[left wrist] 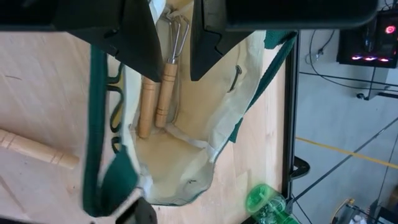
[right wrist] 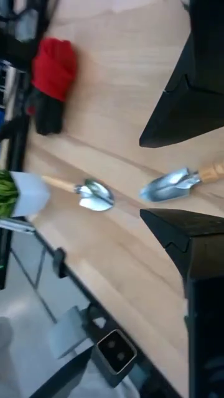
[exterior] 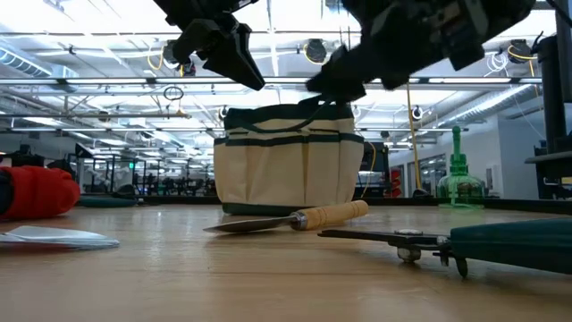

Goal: Pick & Place Garden tools in Gardening bag
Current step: Put the top brown trowel into the gardening bag

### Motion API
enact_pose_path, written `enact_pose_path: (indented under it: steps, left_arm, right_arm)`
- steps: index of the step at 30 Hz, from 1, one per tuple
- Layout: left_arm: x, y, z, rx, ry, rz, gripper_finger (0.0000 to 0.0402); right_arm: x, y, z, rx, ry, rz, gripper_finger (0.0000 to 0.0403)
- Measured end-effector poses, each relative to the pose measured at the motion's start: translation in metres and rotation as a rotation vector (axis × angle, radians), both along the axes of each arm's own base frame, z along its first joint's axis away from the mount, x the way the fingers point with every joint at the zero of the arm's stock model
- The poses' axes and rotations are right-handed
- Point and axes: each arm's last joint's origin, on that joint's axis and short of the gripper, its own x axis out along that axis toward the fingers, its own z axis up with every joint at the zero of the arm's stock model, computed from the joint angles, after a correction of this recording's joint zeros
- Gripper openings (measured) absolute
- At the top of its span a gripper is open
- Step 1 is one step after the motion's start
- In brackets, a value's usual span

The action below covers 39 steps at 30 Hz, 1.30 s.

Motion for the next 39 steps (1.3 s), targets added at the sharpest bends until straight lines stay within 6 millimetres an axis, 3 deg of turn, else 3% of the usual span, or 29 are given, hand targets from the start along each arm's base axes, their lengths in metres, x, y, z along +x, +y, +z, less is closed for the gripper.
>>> enact_pose_path:
  steps: [17,33,39]
  left_arm:
    - [-0.001,0.0,-0.001,-0.02,0.003,0.017,0.0088]
    - [-0.002,0.0,-0.002,-0.02,0.025,0.019,0.0088]
    - [-0.002,0.0,-0.002,-0.02,0.024,0.019,0.0088]
  right_arm:
    - [0.007,-0.012,-0.073,-0.077,0.297,-0.038,0.0164]
    - [0.005,-0.024,-0.079,-0.108,0.339,-0.065,0.0164]
    - [0.005,-0.023,-0.079,-0.107,0.339,-0.064,0.0128]
